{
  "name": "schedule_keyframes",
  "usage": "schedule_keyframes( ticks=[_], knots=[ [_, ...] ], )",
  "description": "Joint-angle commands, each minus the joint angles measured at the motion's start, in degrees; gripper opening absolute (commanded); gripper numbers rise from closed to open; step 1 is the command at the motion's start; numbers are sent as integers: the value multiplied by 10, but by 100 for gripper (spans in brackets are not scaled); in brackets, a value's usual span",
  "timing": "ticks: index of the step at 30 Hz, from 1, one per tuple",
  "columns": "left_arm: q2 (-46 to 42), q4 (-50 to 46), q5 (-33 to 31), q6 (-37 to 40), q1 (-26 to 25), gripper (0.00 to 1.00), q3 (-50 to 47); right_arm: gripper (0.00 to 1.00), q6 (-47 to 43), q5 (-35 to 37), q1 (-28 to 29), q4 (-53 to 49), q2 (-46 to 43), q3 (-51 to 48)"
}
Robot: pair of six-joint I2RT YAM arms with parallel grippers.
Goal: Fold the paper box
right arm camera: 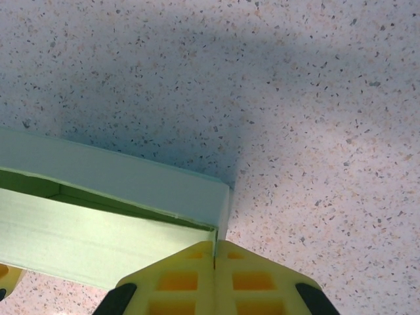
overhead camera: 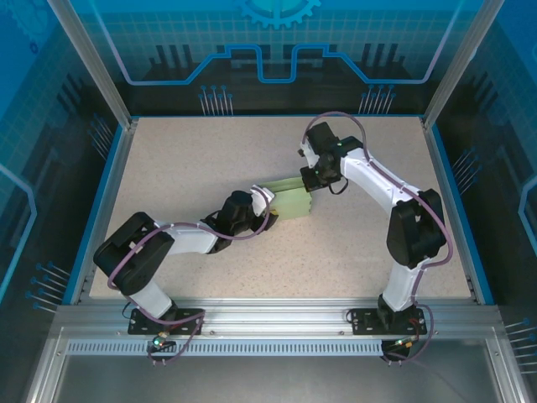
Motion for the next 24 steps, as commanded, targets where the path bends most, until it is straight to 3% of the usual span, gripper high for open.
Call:
schedule_keyframes(
  ticks=[1, 24],
  knots=[
    [11, 7, -4, -20, -10, 60, 19, 0, 21, -66, 18, -3, -9, -30],
    [15, -8, -60, -42, -14, 60, 22, 0, 50, -43, 31, 81, -70, -136]
  ],
)
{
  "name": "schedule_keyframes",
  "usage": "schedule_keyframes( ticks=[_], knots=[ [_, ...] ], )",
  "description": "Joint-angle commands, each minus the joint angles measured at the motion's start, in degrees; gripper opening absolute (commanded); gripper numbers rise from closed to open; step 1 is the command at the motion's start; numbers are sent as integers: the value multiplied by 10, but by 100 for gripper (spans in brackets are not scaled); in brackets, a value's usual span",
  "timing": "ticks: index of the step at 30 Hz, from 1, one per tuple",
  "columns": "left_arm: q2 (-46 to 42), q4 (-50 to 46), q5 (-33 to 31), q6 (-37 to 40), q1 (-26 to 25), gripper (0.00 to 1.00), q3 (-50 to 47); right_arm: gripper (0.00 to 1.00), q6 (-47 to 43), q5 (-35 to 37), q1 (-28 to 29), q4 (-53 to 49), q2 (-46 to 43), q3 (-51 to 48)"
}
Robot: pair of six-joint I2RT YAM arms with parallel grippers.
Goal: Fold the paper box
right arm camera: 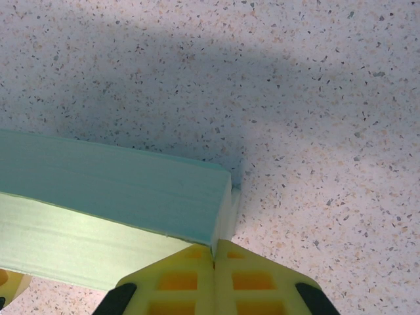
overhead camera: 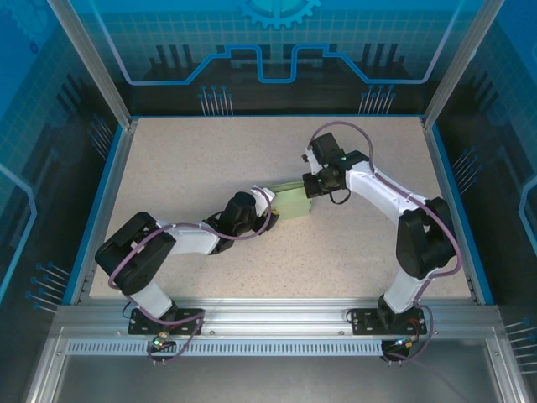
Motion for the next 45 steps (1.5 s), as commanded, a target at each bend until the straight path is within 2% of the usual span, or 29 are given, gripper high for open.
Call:
schedule_keyframes(
  ticks=[1, 8, 19, 35, 45],
  knots=[
    [11, -1, -32, -13, -4, 60, 17, 0, 12, -47, 27, -22, -13, -25],
    [8, 1, -49, -16, -4, 60, 14, 0, -4, -40, 30, 17, -48, -58],
    [4, 0, -69, -25, -7, 60, 11, 0, -9, -75, 28, 55, -70, -84],
    [14, -3, -73, -19, -11, 60, 15, 0, 26, -113, 10, -25, -48, -12],
    [14, -23, -76, -32, -12, 60, 27, 0, 27, -104, 11, -32, -40, -29]
  ],
)
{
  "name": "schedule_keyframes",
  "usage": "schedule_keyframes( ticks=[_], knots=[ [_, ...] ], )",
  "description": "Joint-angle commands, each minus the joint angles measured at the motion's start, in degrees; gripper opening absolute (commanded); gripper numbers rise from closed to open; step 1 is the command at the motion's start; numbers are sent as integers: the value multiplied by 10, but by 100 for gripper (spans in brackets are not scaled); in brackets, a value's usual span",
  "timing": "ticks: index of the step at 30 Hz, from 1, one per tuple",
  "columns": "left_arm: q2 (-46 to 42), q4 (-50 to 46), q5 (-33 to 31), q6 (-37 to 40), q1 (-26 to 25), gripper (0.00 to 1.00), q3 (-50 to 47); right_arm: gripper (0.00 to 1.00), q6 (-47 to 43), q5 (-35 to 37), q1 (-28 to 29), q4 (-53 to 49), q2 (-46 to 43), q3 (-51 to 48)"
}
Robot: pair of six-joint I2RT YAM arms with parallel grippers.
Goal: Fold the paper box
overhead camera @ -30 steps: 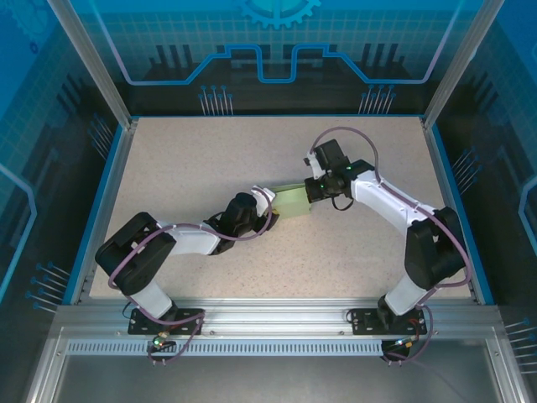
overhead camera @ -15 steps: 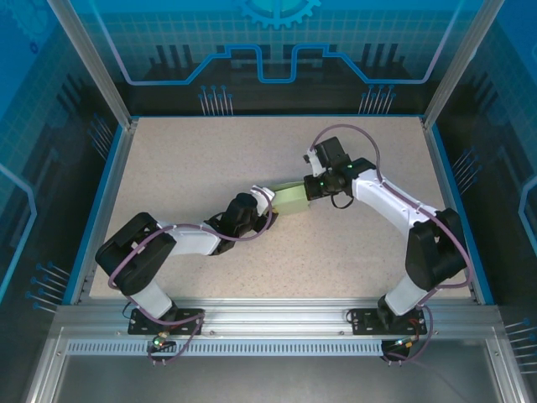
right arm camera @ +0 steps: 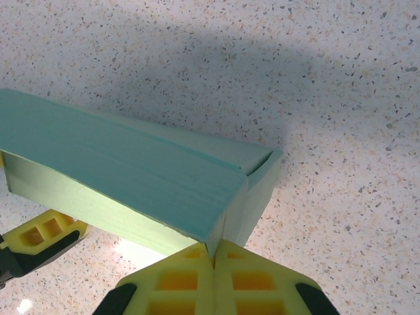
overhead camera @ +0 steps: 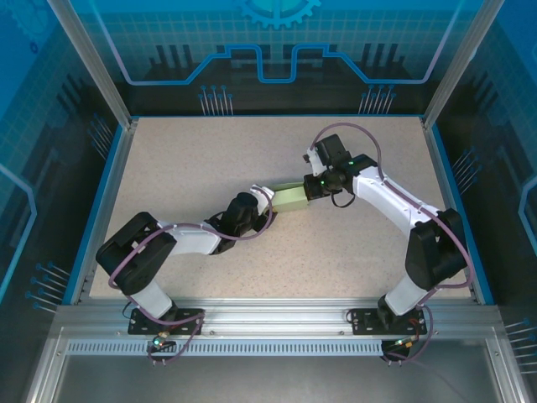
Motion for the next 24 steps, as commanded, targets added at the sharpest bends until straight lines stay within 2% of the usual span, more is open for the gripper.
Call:
schedule_keyframes(
  ticks=[1, 11, 24],
  knots=[
    [11, -13, -11, -28, -2, 60, 20, 0, 14, -55, 9, -31, 15, -8],
    [0, -25, -8, -27, -6, 60, 19, 0, 10, -47, -6, -33, 31, 19],
    [-1, -29, -2, -23, -7, 60, 15, 0, -22, -110, -27, -106, 81, 104]
  ],
)
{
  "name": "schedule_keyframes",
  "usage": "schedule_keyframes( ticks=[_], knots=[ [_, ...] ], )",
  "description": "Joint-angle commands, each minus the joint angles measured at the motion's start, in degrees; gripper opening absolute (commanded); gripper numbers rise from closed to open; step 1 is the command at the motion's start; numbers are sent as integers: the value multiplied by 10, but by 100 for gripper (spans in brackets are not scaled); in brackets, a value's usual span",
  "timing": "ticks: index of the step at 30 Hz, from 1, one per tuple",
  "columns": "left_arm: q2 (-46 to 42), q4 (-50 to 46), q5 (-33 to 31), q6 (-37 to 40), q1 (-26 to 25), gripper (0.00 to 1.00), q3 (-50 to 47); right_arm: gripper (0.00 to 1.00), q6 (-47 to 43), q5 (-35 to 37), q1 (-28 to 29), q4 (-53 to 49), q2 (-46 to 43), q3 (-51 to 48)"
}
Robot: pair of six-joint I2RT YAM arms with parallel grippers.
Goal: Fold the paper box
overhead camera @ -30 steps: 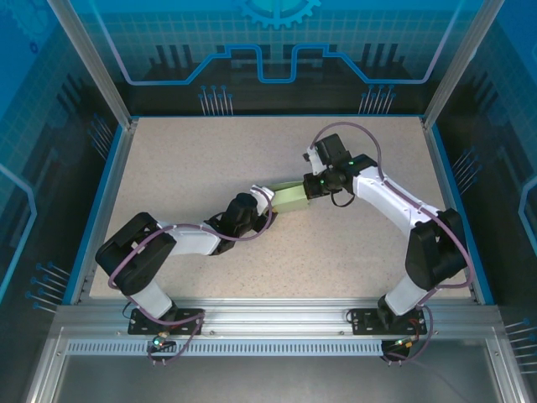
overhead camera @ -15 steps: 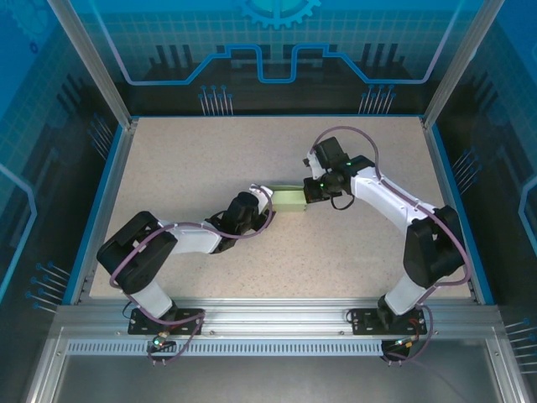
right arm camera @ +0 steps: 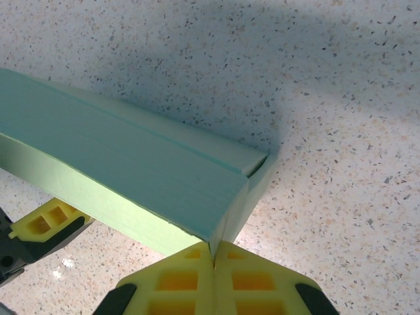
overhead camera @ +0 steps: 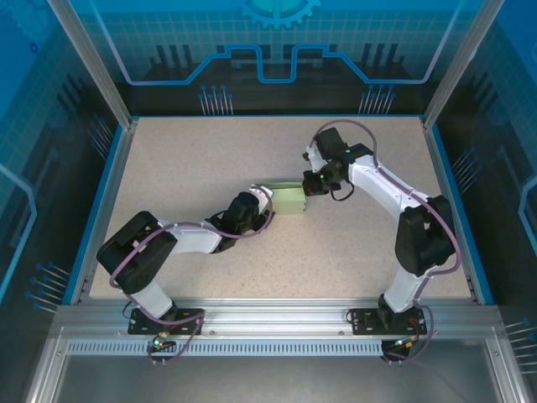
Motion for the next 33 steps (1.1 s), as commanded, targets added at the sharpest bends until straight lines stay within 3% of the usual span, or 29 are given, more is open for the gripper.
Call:
schedule_keyframes(
  ticks=[1, 16, 33],
  knots=[
    [-4, 1, 13, -7, -6, 60, 7, 0, -18, -53, -5, -36, 11, 32],
    [-12, -7, 20, -2, -7, 60, 3, 0, -31, -117, -40, -80, 23, 64],
    [-11, -23, 18, -24, -18, 60, 20, 0, -26, -88, -38, -53, 22, 34]
  ],
)
